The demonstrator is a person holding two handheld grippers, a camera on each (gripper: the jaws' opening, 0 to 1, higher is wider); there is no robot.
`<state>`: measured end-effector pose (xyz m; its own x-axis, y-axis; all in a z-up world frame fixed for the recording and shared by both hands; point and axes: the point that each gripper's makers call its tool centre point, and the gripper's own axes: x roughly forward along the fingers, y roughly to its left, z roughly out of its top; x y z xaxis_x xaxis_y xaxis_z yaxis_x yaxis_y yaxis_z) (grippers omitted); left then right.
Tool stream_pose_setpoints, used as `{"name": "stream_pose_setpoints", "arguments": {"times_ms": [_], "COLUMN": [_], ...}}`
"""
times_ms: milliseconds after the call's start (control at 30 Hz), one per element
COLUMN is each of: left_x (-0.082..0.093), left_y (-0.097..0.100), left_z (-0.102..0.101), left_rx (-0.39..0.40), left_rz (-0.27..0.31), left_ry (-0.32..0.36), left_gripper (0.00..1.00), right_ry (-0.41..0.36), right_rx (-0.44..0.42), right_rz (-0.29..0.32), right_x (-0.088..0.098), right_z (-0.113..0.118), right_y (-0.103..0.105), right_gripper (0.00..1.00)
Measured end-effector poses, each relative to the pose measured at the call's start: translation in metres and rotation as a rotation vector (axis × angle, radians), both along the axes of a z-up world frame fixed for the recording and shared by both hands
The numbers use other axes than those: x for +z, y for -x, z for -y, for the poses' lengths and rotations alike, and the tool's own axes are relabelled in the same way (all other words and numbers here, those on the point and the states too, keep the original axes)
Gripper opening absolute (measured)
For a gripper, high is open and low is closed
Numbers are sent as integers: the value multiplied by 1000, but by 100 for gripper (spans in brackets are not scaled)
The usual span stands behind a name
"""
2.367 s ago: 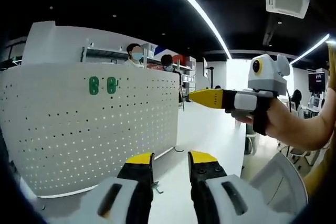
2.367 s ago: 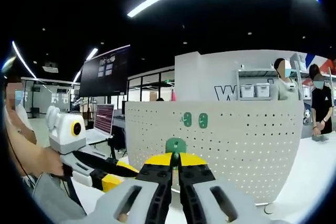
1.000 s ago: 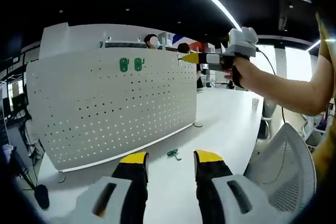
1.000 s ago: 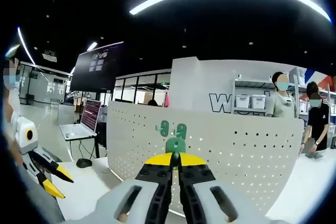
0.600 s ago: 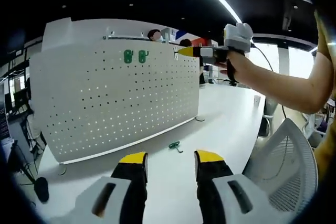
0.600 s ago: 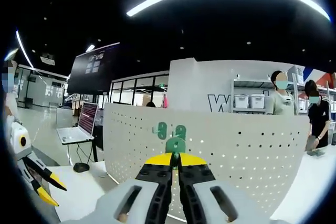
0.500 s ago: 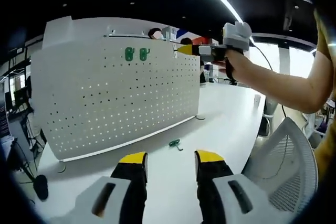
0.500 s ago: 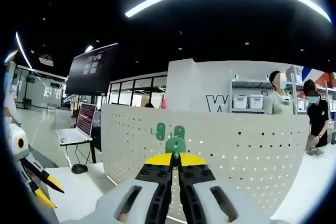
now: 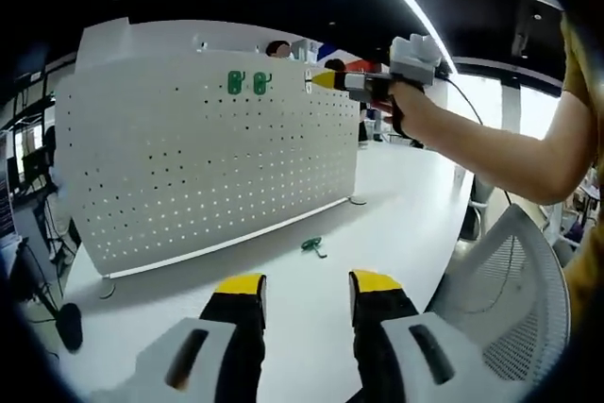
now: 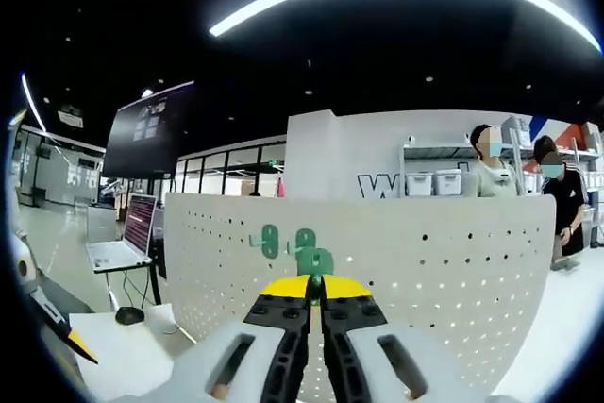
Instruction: Insert the hook assembly into the mounting plate slot until the hook locks in place.
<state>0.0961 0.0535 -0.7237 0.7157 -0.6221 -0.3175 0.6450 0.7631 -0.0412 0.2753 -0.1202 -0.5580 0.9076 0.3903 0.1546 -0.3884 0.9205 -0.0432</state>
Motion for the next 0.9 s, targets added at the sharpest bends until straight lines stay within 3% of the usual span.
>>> {"name": "stream_pose_setpoints", "arguments": {"times_ms": [900], "left_x": [-6], "left_y": [-1], "left_z": [-14], "left_rx": [4], "left_rz": [-2], "left_ry": [-14], "left_gripper": [36], "right_ry": [-10], "right_rx": [-86], "right_rz": [43], "right_x": [1], "right_z": [-2], "right_y": [-35], "right_gripper": [0]}}
